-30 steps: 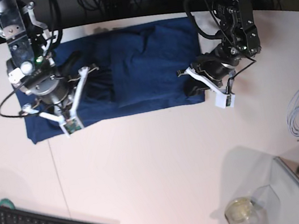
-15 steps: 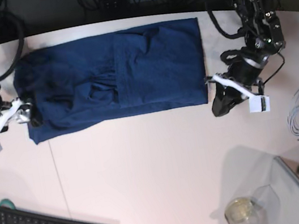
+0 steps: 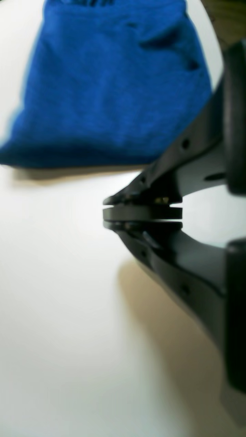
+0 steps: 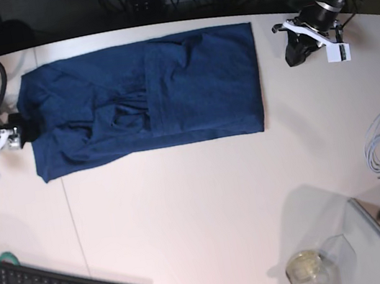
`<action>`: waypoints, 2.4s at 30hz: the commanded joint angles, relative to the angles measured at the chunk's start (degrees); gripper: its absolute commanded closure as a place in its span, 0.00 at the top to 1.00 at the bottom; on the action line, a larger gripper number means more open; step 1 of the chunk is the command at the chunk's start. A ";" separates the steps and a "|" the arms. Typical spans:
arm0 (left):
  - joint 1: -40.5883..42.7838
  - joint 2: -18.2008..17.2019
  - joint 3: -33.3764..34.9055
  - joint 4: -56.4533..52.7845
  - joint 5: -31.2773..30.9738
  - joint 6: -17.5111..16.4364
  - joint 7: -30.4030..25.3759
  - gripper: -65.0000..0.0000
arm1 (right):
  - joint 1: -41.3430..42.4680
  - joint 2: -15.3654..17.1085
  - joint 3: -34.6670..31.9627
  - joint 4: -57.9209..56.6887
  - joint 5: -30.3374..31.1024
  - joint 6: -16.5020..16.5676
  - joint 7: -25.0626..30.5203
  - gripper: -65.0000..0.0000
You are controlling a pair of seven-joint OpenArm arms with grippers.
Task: Layout the t-shirt on the table in an organized manner, then fold the t-shirt properly
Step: 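Grasp the shirt ends with both grippers, then fold the end held by the right gripper over toward the left gripper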
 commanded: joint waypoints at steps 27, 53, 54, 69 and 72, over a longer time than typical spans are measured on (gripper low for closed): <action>-11.48 12.23 4.86 -2.44 13.96 -0.11 -1.51 0.00 | -6.44 -7.09 -11.03 0.55 -0.12 0.28 -0.81 0.69; -10.34 8.45 7.15 -2.35 13.70 -0.02 -1.69 0.00 | -5.21 -8.49 -14.63 0.64 -0.21 0.28 -0.37 0.08; -10.07 8.18 7.15 -2.35 13.70 -0.02 -1.69 0.00 | -5.03 -8.49 -14.63 0.64 -0.21 0.28 -0.37 0.02; -11.39 12.75 12.60 -4.55 13.88 -0.02 -1.60 0.00 | -9.43 -16.14 -15.16 31.41 -0.29 -8.21 -13.03 0.00; -11.39 12.93 12.60 -4.55 13.96 -0.02 -1.60 0.00 | -9.25 -17.20 -15.95 33.43 -0.29 -13.66 -13.91 0.00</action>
